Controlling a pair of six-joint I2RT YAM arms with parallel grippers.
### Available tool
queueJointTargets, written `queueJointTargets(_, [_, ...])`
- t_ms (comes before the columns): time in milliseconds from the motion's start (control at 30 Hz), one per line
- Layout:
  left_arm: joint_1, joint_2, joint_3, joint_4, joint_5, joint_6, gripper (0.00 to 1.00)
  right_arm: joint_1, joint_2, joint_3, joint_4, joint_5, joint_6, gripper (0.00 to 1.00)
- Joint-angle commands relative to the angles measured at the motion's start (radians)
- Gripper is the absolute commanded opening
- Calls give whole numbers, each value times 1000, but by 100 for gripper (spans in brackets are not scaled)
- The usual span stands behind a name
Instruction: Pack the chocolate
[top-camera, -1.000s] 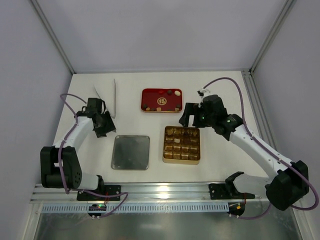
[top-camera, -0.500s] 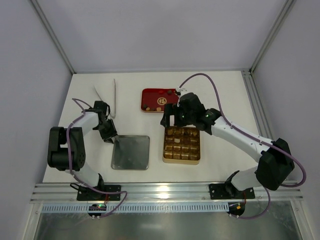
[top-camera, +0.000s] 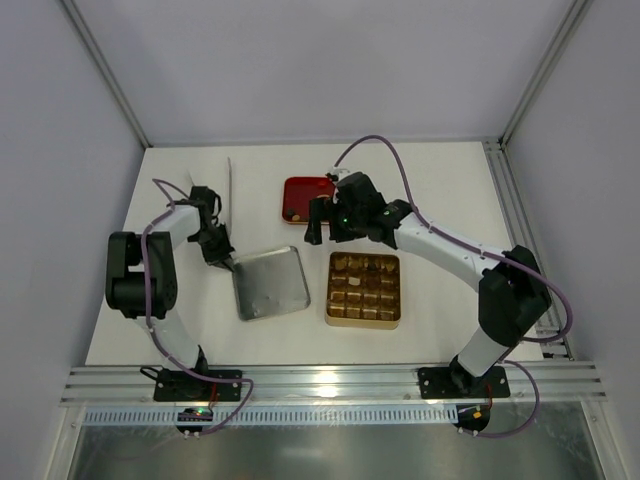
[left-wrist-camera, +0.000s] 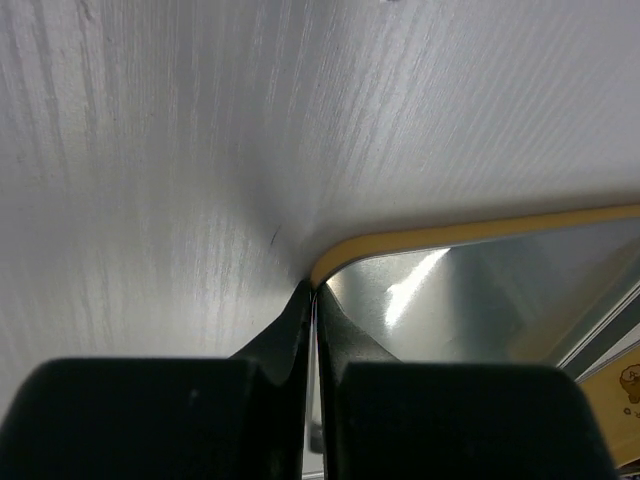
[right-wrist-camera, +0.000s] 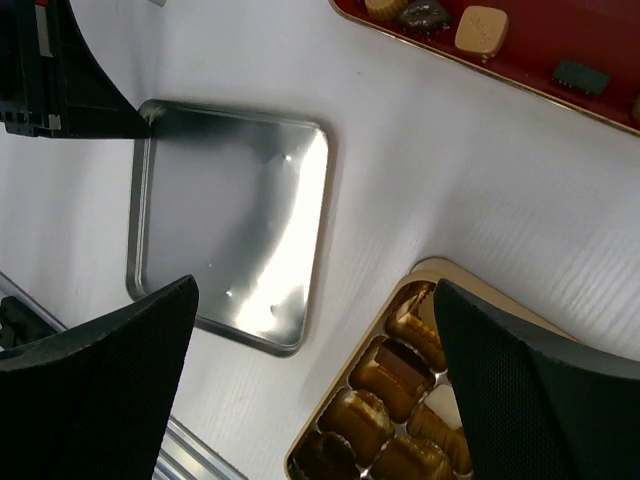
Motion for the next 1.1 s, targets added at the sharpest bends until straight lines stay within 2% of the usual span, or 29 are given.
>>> queueJointTargets(0, [20, 12, 64, -39, -8, 62, 0, 7, 32, 89, -5, -25, -50, 100])
queueJointTargets(167, [19, -35, 101, -66, 21, 68, 0, 7, 104, 145, -26, -74, -69, 100])
queueJointTargets(533, [20, -129, 81, -70, 112, 61, 0, 7, 246, 255, -57, -156, -104, 100])
queueJointTargets(667, [62, -160, 83, -73, 146, 58, 0, 7, 291, 286, -63, -168, -107, 100])
queueJointTargets(1067, [89, -194, 63, -70, 189, 56, 0, 2, 451, 362, -26, -263, -133, 92])
